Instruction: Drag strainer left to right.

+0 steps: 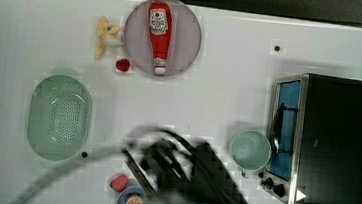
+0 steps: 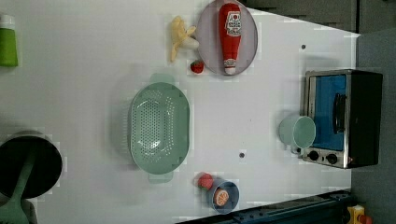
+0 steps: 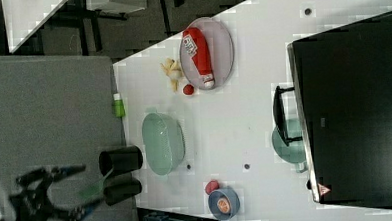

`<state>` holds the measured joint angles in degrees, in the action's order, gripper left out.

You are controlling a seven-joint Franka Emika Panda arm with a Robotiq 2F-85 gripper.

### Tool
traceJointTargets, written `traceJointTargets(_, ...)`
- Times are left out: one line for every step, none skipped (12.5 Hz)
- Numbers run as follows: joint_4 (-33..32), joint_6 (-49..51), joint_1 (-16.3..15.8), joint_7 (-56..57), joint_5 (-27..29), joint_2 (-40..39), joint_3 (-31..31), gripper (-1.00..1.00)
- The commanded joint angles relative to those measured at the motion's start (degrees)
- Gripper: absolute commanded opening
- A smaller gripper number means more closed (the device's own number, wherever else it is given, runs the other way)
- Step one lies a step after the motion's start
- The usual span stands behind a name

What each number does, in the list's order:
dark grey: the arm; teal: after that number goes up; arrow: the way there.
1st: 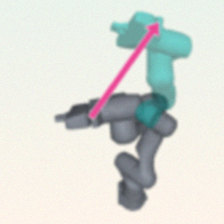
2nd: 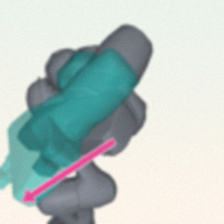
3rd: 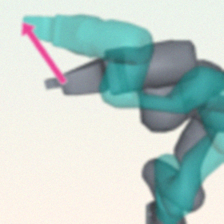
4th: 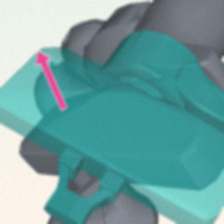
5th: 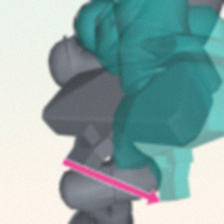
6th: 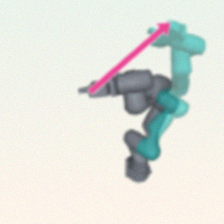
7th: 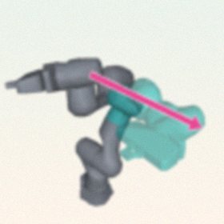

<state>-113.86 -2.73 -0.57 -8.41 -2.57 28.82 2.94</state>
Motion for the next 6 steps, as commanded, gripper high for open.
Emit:
traceJointTargets(-5.6, -5.7, -3.0, -13.5, 1.3, -9.2, 10.3, 1.00)
traceJointTargets(-6.0, -8.6, -3.1, -18.8, 1.3, -11.4, 13.4, 1.00)
traceJointTargets(-6.1, -11.8, -3.2, -24.4, 1.3, -14.0, 16.4, 1.00)
traceJointTargets(-6.2, -14.9, -3.3, -30.2, 1.3, -16.6, 19.2, 1.00)
traceJointTargets(-6.2, -17.9, -3.3, -36.1, 1.3, -19.3, 21.6, 1.00)
traceJointTargets(-6.2, -20.7, -3.3, -41.9, 1.3, -22.2, 23.7, 1.00)
